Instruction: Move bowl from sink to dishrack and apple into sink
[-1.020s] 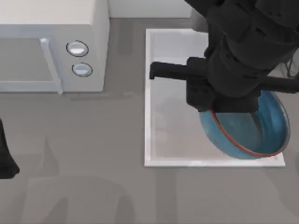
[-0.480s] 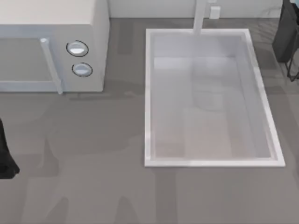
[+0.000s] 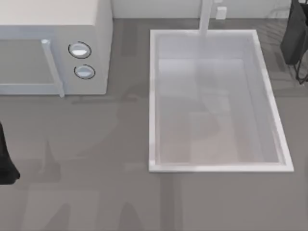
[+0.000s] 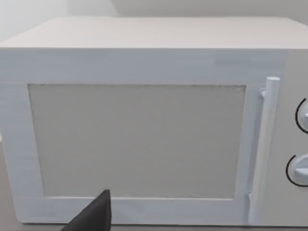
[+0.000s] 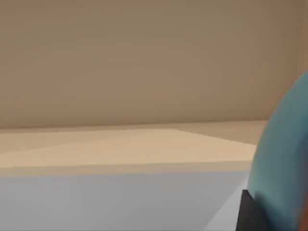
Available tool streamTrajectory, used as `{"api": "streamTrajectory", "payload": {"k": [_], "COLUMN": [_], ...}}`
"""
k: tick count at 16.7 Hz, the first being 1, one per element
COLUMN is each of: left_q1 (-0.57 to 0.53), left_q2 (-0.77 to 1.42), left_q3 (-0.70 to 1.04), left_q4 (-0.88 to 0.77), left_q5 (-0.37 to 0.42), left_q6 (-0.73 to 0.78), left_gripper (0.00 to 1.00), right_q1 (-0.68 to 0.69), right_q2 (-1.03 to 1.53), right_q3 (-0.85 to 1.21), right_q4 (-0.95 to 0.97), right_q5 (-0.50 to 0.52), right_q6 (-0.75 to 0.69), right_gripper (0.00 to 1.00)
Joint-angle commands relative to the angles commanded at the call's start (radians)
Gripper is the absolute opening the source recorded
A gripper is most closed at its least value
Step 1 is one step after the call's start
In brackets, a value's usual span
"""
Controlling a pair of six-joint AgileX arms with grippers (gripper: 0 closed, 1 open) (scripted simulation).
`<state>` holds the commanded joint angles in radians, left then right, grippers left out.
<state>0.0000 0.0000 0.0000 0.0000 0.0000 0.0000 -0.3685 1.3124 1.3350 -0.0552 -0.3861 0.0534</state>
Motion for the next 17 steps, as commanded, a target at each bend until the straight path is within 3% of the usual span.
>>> {"api": "streamTrajectory", "payload": {"k": [10, 17], "left_q1": [0.0, 0.0], "left_q2": [0.0, 0.0], "left_q3": [0.0, 0.0], "left_q4": [0.0, 0.0], "left_q5": [0.0, 0.0], "left_q6": [0.0, 0.0], "left_gripper": [1.0, 1.0], "right_q1": [-0.047, -0.011], "right_q2": [0.026, 0.267], "right_q3": [-0.016, -0.161], "right_q4": [0.082, 0.492], "right_q5": [0.001, 0.062], "right_q6": [-0.038, -0.043], "right_gripper": [0.0, 0.0]}}
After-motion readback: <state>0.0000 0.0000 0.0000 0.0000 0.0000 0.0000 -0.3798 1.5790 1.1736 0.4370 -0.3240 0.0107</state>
